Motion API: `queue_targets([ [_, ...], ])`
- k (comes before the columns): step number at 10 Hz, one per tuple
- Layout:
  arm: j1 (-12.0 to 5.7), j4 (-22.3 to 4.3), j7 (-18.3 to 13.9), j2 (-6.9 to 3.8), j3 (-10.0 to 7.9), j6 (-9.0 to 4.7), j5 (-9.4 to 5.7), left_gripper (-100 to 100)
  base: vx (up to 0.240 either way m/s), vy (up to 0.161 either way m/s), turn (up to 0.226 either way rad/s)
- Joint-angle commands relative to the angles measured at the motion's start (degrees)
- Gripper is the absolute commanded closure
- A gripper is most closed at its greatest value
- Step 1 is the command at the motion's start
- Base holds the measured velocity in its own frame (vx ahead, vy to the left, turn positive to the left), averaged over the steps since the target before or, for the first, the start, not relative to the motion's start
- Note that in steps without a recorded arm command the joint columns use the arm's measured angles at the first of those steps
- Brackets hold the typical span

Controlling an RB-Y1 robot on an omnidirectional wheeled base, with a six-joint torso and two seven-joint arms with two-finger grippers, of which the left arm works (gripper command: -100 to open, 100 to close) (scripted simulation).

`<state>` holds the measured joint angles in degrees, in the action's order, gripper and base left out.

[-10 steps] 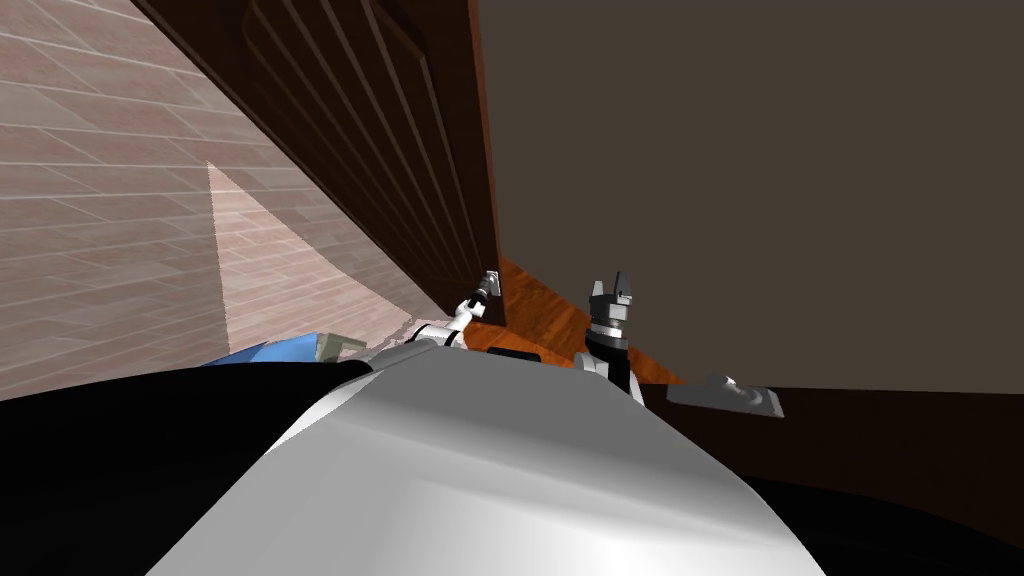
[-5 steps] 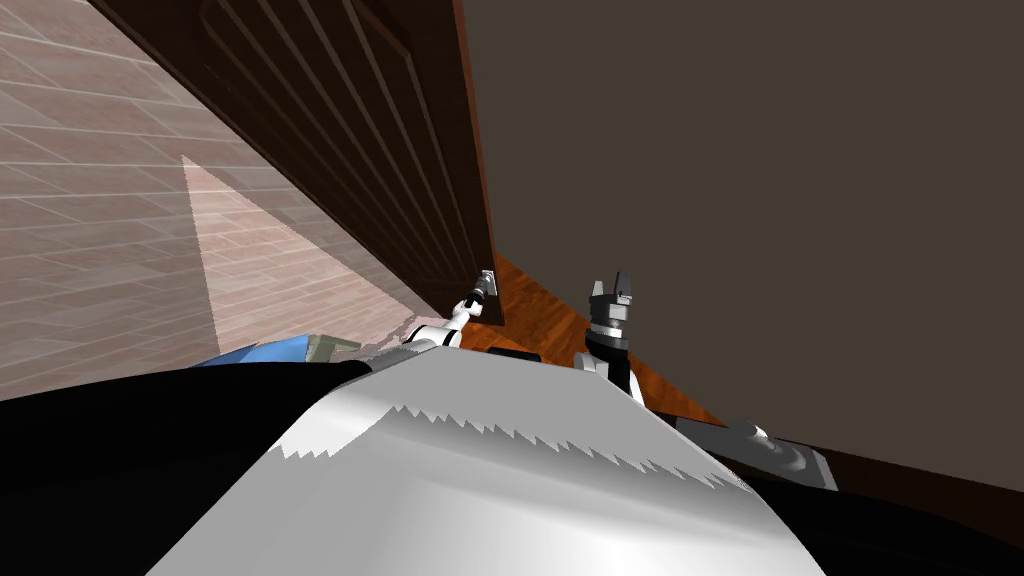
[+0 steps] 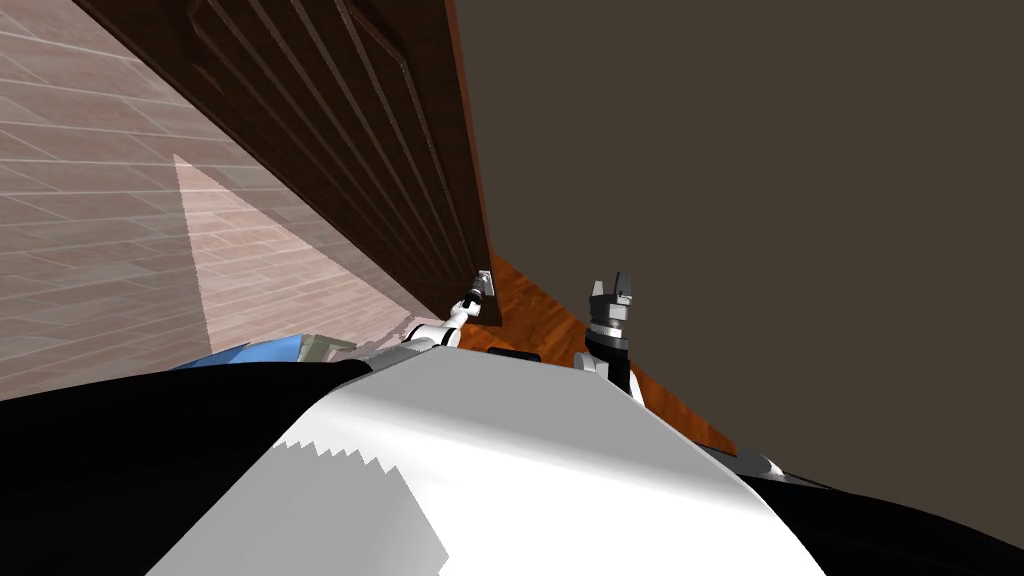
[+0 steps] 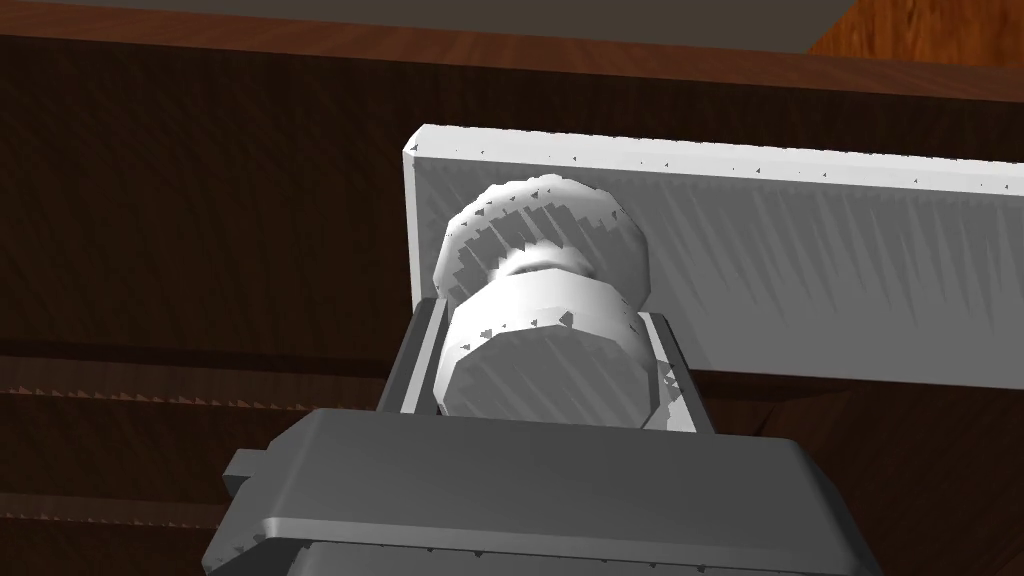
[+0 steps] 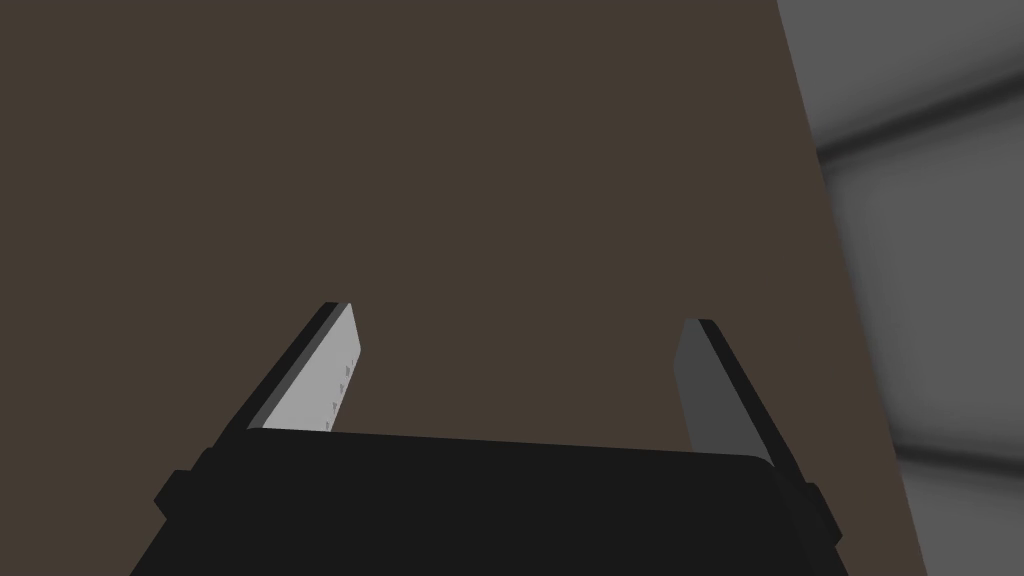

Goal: Push the door open

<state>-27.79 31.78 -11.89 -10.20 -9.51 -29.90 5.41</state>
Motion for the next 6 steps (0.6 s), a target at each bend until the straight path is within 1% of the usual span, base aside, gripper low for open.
queue_targets([
  [1, 0.50, 1.8, 0.0, -0.66, -0.44, 0.88, -0.17, 100, 0.079, -0.075, 0.048],
  [2, 0.64, 1.8, 0.4, -0.99, -1.35, 0.92, -0.55, 100, 0.127, -0.083, 0.053],
  [3, 0.64, 1.8, 0.4, -0.99, -1.35, 0.92, -0.55, 100, 0.126, -0.093, 0.041],
  [4, 0.76, 1.7, 0.9, -1.31, -2.23, 0.97, -0.91, 100, 0.153, -0.117, 0.064],
  [6, 0.88, 1.7, 1.3, -1.60, -3.04, 1.01, -1.25, 100, 0.147, -0.105, 0.061],
])
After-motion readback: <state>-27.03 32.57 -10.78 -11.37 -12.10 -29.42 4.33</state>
